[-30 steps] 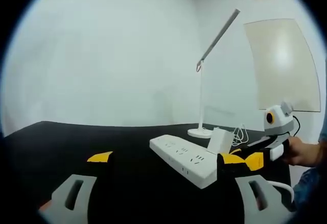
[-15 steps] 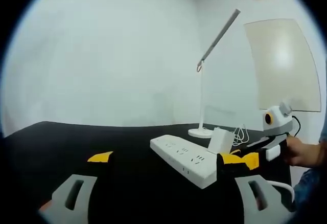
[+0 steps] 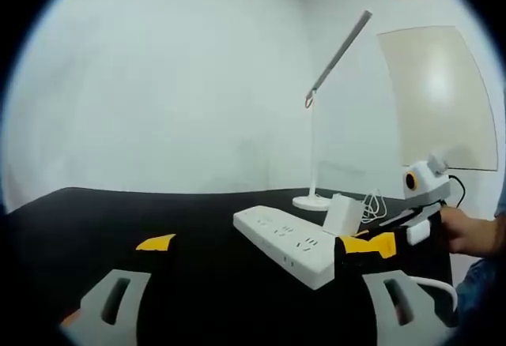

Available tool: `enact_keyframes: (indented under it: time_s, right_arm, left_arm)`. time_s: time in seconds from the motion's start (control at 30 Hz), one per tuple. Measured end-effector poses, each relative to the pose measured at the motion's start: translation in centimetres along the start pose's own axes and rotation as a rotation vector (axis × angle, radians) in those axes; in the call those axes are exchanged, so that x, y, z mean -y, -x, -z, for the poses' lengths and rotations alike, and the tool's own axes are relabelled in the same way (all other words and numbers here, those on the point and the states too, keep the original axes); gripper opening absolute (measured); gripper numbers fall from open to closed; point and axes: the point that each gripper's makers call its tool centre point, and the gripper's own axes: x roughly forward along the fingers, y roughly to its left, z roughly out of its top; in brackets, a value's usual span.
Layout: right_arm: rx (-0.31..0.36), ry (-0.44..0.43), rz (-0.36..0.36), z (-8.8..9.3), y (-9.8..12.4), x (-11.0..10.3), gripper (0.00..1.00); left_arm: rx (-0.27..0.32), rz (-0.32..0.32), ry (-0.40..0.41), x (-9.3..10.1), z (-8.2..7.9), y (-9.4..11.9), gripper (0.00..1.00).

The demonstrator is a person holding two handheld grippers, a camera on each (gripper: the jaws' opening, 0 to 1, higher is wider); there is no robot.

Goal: Insert the desk lamp plug into the socket, turn on the power strip switch, turn on the lamp switch, then turn off the lamp switch, turn off the power strip switch, and remove the plug from the socket.

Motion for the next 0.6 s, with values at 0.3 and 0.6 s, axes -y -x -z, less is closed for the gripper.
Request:
enact_keyframes:
  time_s: [0.3, 0.6]
  right_arm:
    - [0.000, 0.001, 0.006, 0.07, -0.03, -0.05, 0.43]
    - [-0.003, -0.003, 0.001, 0.08, 0.04, -0.05, 0.41]
  left_arm:
    - [-0.004, 0.000, -0.001, -0.04, 0.05, -0.02, 0.76]
    - [-0.002, -0.003, 0.000, -0.37, 0.00, -0.08, 0.76]
